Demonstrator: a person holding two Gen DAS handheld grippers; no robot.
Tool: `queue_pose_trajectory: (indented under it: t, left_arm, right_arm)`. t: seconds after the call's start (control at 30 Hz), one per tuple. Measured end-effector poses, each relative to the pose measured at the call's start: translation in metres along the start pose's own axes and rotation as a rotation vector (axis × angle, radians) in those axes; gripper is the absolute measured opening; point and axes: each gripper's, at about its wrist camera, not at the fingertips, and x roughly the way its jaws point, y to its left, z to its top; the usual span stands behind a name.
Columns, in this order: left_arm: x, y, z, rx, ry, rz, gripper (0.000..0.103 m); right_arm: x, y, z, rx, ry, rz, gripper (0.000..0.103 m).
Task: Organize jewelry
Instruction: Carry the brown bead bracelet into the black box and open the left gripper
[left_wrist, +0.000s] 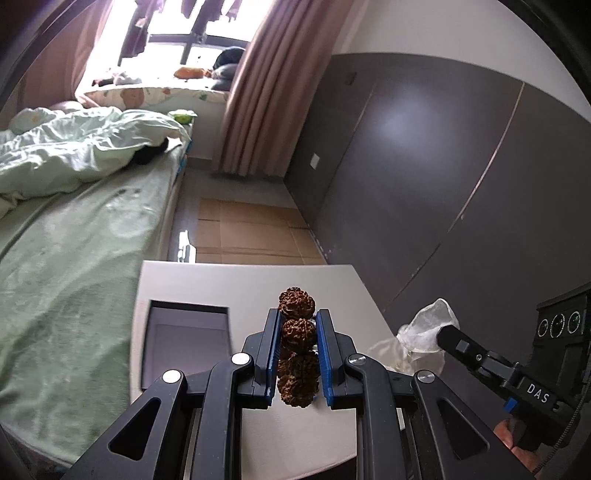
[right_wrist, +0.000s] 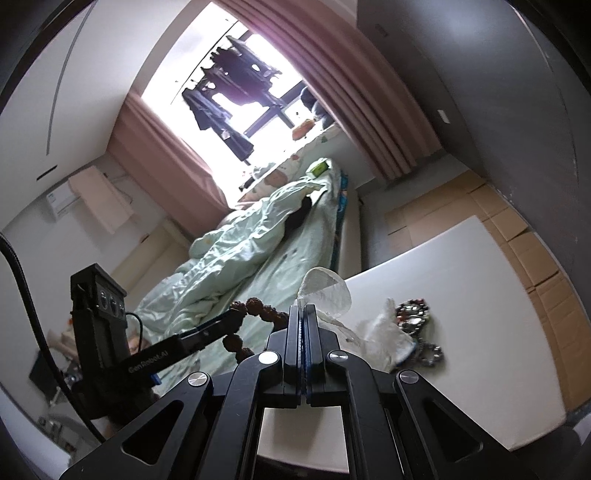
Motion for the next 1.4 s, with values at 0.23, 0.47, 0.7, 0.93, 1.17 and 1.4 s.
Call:
queue_pose_trajectory:
  t: [0.23,0.47,0.7,0.93,1.17,1.4]
  left_arm:
    - [-0.021,0.035,0.000,-0.041,-0.033,0.005,0.019]
    - [-0.036,0.069,0.001,-0.084,-0.049,0.006,0.019]
    - [-0.038,0.092,0.007,-0.092,-0.052,0.006,0.019]
    - [-0.026,0.103,0.013,-0.100,-0.035,-0.005,0.019]
    - [-0.004,0.102,0.010,-0.095,-0.003,-0.019,0.019]
    - [0.017,0.087,0.011,-0.061,0.024,0.007,0.023]
  right_arm:
    - [0.024,0.030,-0.003,-0.035,0.034,0.019,0.003]
    - [0.071,0.061,-0.005,-0.069,0.092,0.040,0.003]
    - [0.122,0.081,-0.011,-0.084,0.161,0.020,0.003]
    - [0.138,0.075,-0.019,-0.094,0.190,-0.034,0.075]
    - [0.115,0.036,-0.020,-0.027,0.189,-0.106,0.075]
    - [0.093,0.012,-0.018,-0.014,0.199,-0.198,0.075]
